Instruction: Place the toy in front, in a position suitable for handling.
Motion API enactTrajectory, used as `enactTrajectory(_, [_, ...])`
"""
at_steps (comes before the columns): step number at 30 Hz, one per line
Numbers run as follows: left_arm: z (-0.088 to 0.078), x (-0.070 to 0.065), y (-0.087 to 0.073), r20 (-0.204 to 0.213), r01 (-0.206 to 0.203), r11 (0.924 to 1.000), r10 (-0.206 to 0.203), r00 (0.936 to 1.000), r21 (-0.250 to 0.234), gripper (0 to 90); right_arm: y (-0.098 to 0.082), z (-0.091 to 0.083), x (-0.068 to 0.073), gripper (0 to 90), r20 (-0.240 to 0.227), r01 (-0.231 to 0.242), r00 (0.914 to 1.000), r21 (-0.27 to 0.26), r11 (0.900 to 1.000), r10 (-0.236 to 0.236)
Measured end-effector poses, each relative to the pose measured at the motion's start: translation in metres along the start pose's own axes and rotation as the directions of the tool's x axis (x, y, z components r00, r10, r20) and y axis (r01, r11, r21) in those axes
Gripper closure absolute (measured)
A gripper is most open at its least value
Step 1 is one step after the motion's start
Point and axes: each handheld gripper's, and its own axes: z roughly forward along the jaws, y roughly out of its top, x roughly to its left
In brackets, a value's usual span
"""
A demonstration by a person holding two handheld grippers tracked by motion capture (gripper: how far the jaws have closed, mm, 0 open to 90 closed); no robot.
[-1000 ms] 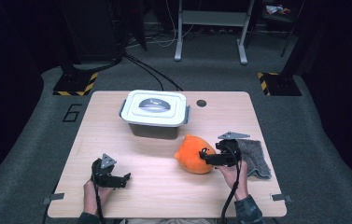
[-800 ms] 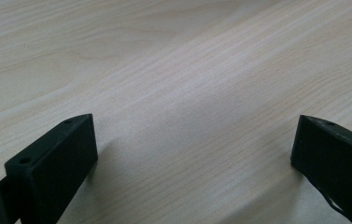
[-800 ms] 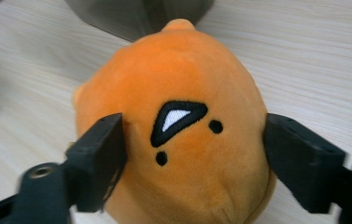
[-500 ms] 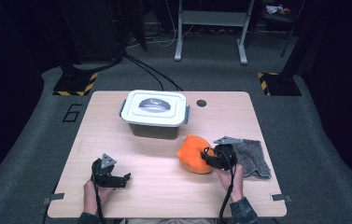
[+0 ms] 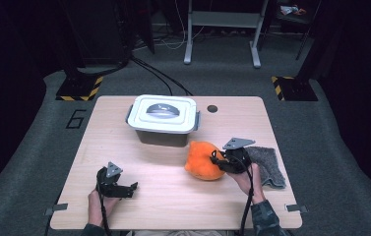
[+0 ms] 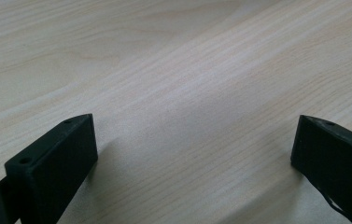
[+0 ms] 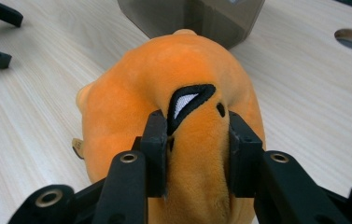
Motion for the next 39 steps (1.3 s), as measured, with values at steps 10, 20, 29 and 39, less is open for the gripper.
enactTrajectory(10, [0.000, -0.007, 0.005, 0.016, -0.018, 0.9998, 0.018, 0.9997, -0.012, 0.0, -0.008, 0.009, -0.020, 40.7, -0.020, -0.050, 0.9985, 0.017, 0.999, 0.050])
enactTrajectory(20, [0.000, -0.054, 0.049, 0.194, -0.091, 0.9853, 0.119, 0.9738, -0.145, 7.9, -0.011, -0.021, -0.019, 14.7, 0.092, -0.108, 0.9893, -0.051, 0.993, 0.113])
enactTrajectory(29, [0.023, -0.086, 0.074, 0.298, -0.133, 0.9754, 0.181, 0.9372, -0.176, 16.9, -0.033, -0.040, -0.024, 13.6, 0.156, -0.184, 0.9702, -0.022, 0.983, 0.185])
enactTrajectory(39, [0.042, -0.106, 0.098, 0.362, -0.146, 0.9713, 0.206, 0.9089, -0.188, 28.5, -0.054, -0.052, -0.031, 14.0, 0.226, -0.225, 0.9492, 0.000, 0.974, 0.219])
